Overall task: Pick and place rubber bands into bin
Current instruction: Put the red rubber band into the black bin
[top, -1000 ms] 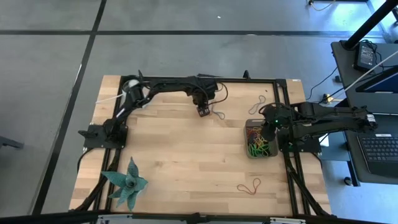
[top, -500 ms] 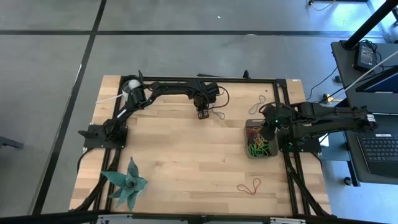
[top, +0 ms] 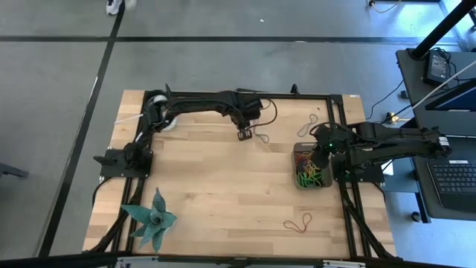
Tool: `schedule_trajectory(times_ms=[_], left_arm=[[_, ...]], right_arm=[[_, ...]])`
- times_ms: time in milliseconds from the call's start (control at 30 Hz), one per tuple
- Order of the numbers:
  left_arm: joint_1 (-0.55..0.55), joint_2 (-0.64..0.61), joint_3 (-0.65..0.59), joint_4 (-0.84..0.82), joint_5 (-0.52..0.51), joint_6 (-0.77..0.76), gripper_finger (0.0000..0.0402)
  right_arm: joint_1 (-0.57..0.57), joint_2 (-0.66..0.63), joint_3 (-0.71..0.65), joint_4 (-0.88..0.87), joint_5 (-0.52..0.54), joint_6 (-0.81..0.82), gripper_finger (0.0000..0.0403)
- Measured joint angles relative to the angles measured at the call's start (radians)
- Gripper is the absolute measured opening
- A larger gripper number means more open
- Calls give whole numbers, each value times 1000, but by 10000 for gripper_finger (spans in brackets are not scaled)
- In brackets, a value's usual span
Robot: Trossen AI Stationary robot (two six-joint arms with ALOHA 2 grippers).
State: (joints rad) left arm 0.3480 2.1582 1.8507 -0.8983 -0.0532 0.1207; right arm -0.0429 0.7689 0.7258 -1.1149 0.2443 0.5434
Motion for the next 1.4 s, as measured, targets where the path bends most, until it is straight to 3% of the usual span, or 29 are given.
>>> schedule_trajectory(times_ms=[300,500,733,1200,1400], left_arm=[[-34,-154,1,86,-12,-33,2],[-71,-190,2,288,-14,-62,2],[-127,-189,2,510,-3,-78,2],[-210,-189,2,780,-58,-82,2],[-229,-189,2,803,-58,-84,2]], right_arm=[[0,1,0,87,-1,-38,160],[0,2,0,330,2,-182,160],[0,2,0,608,113,-295,165],[-27,34,0,874,120,-396,272],[-27,71,0,1002,118,-461,270]])
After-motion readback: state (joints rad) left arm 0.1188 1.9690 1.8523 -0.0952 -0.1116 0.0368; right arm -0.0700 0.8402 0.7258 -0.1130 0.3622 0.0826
